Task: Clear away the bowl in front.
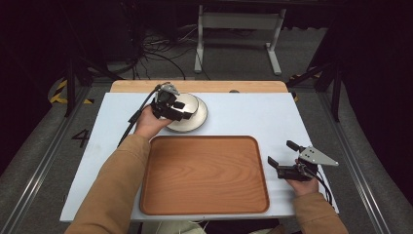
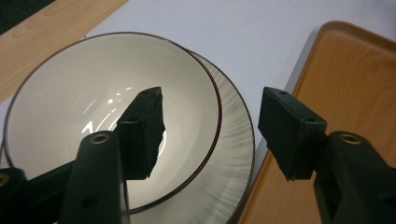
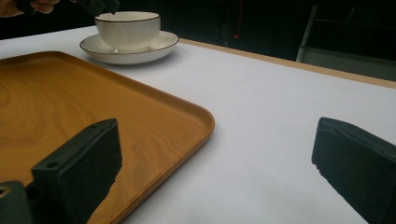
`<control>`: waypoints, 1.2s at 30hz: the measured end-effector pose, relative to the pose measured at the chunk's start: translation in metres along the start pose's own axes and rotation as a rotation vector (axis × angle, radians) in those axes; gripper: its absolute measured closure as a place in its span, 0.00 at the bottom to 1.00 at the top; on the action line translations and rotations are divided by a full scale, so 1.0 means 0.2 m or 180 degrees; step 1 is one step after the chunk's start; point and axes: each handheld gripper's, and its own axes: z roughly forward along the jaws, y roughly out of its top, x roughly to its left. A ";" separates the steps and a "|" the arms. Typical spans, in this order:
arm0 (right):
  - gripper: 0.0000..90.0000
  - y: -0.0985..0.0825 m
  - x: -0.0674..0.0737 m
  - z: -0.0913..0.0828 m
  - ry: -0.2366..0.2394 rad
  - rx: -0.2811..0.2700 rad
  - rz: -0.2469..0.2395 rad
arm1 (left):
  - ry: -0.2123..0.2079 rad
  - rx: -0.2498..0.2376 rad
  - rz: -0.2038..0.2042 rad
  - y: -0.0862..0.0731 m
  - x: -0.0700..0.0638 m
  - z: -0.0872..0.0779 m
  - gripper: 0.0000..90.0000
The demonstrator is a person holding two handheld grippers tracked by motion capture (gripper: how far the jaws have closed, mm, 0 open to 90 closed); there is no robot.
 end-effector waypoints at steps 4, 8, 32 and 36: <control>0.03 0.00 0.00 0.00 -0.0001 0.0002 -0.0005 | 0.0064 0.0091 0.0007 0.00 -0.01 0.03 0.50; 0.03 0.00 0.00 0.00 0.0000 0.0004 -0.0006 | 0.0152 0.0194 0.0055 -0.01 -0.02 0.06 0.50; 0.03 0.00 0.00 0.00 0.0005 0.0015 -0.0031 | 0.0416 0.0643 0.0212 -0.01 -0.05 0.16 0.79; 0.03 0.00 0.00 0.00 0.0003 0.0013 -0.0017 | 0.0390 0.0629 0.0215 -0.01 -0.05 0.16 0.80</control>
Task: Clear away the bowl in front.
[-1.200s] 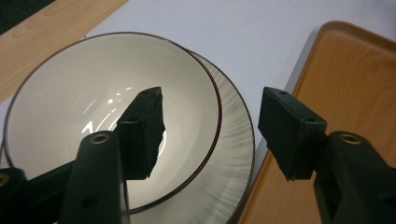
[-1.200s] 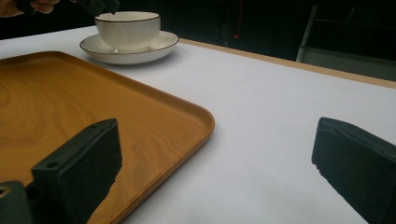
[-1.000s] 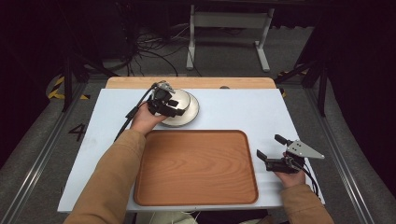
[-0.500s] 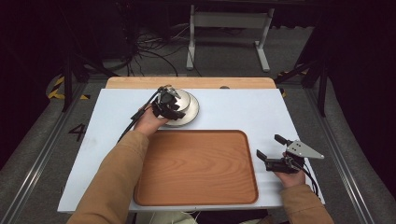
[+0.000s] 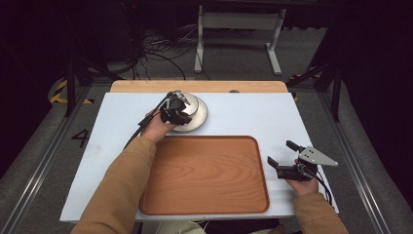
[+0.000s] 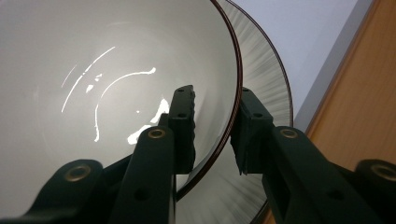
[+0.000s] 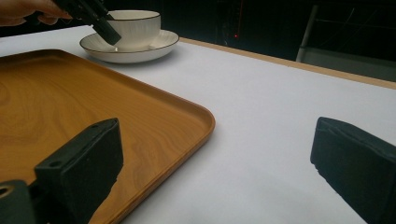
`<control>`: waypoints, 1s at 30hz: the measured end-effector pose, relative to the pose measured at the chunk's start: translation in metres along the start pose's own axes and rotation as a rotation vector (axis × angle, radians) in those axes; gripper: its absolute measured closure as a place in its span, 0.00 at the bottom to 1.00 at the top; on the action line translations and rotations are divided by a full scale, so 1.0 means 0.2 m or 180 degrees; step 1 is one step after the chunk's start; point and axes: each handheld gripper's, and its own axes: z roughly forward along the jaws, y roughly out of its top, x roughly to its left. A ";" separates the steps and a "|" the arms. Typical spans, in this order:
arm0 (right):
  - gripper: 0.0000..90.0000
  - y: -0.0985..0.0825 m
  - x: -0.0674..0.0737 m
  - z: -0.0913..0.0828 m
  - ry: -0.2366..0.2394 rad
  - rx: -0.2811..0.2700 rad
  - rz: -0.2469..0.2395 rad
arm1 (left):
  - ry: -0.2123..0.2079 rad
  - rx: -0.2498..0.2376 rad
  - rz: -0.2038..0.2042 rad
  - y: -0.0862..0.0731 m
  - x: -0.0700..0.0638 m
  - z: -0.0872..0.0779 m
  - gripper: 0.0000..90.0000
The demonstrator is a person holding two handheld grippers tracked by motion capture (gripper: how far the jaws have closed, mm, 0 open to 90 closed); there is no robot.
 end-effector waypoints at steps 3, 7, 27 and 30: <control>0.03 0.00 0.00 0.00 0.0004 -0.0004 -0.0005 | 0.0014 0.0004 0.0005 0.01 -0.01 0.00 0.83; 0.03 0.00 0.00 0.00 -0.0003 -0.0003 0.0002 | 0.0039 0.0022 0.0066 0.01 -0.02 0.01 0.89; 0.03 0.00 0.00 0.00 0.0000 -0.0007 -0.0002 | 0.0320 0.0192 0.0201 0.07 -0.06 -0.01 0.92; 0.03 0.00 0.00 0.00 -0.0002 -0.0008 -0.0003 | 0.0297 0.0179 0.0168 0.08 -0.05 -0.04 0.92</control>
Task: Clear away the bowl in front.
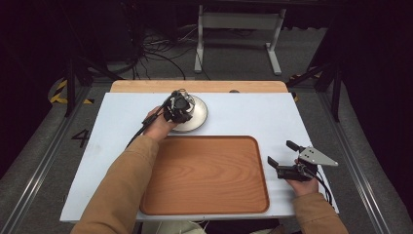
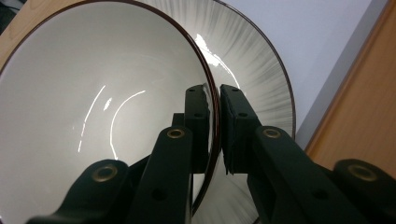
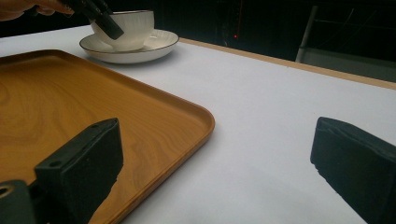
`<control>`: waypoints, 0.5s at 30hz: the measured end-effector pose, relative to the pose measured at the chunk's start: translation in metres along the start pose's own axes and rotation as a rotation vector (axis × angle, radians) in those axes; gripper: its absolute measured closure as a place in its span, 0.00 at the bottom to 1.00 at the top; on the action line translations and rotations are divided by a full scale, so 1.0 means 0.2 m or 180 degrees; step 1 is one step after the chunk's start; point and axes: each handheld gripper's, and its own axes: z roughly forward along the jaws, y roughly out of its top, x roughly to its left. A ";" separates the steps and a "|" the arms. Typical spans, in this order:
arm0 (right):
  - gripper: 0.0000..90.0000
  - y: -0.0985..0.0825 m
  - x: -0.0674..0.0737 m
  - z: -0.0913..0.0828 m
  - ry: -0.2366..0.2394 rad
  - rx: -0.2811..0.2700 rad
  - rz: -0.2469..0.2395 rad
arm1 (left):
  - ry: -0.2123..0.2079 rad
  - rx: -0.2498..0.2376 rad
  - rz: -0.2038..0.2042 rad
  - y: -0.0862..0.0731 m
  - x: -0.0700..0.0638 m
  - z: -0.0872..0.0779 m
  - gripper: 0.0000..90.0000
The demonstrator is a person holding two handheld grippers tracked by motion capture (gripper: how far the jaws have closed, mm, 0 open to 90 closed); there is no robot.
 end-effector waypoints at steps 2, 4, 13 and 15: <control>0.03 0.00 0.00 0.00 0.0000 0.0000 -0.0002 | -0.0003 -0.0019 -0.0010 0.00 0.00 -0.01 0.92; 0.03 0.00 0.00 0.00 0.0000 0.0000 0.0000 | 0.0005 -0.0022 0.0001 0.01 -0.01 -0.03 0.92; 0.03 0.00 0.00 0.00 0.0000 -0.0003 -0.0006 | -0.0055 -0.0112 0.0045 0.05 -0.03 -0.13 0.91; 0.03 0.00 0.00 0.00 -0.0005 -0.0001 -0.0008 | -0.0093 -0.0136 0.0043 0.06 -0.03 -0.17 0.91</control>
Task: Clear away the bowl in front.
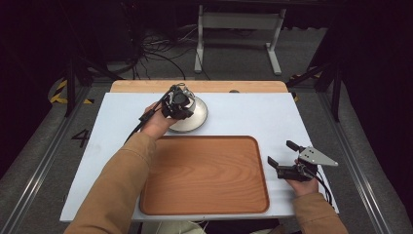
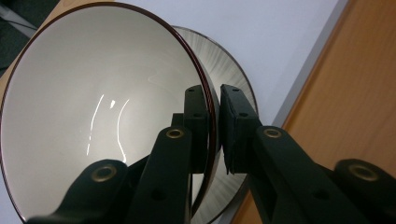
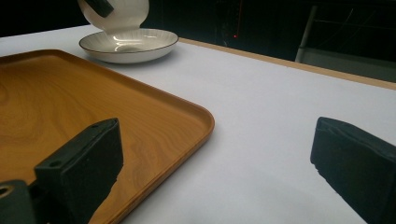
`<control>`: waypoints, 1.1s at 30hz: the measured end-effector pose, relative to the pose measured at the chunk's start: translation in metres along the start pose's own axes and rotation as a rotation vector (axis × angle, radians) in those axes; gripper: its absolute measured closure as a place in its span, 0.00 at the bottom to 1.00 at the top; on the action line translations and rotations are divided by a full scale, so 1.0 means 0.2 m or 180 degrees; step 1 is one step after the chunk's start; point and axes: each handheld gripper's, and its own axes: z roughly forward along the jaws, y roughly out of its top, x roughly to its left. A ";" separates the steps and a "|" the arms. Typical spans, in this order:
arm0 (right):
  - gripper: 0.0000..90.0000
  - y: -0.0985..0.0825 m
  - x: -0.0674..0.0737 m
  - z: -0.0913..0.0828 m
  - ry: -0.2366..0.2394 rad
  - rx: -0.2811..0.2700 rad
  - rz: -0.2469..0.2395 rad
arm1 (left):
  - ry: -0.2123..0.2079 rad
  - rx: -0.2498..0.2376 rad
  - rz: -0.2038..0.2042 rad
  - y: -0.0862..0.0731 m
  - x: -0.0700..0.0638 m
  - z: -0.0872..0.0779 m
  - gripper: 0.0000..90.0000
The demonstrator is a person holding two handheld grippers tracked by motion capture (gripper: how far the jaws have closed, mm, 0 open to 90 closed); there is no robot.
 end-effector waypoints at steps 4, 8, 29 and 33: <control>0.03 0.00 0.00 0.00 -0.0001 0.0003 0.0008 | -0.0003 -0.0024 0.0059 0.01 -0.02 -0.05 0.91; 0.03 0.00 0.00 0.00 -0.0002 0.0003 0.0010 | -0.0013 -0.0023 0.0087 0.03 -0.03 -0.09 0.91; 0.03 0.00 0.00 0.00 -0.0010 0.0006 0.0018 | -0.0339 -0.0046 0.0448 0.06 -0.22 -0.29 0.91; 0.03 0.00 0.00 0.00 -0.0012 0.0006 0.0019 | -0.0382 -0.0046 0.0532 0.07 -0.26 -0.32 0.91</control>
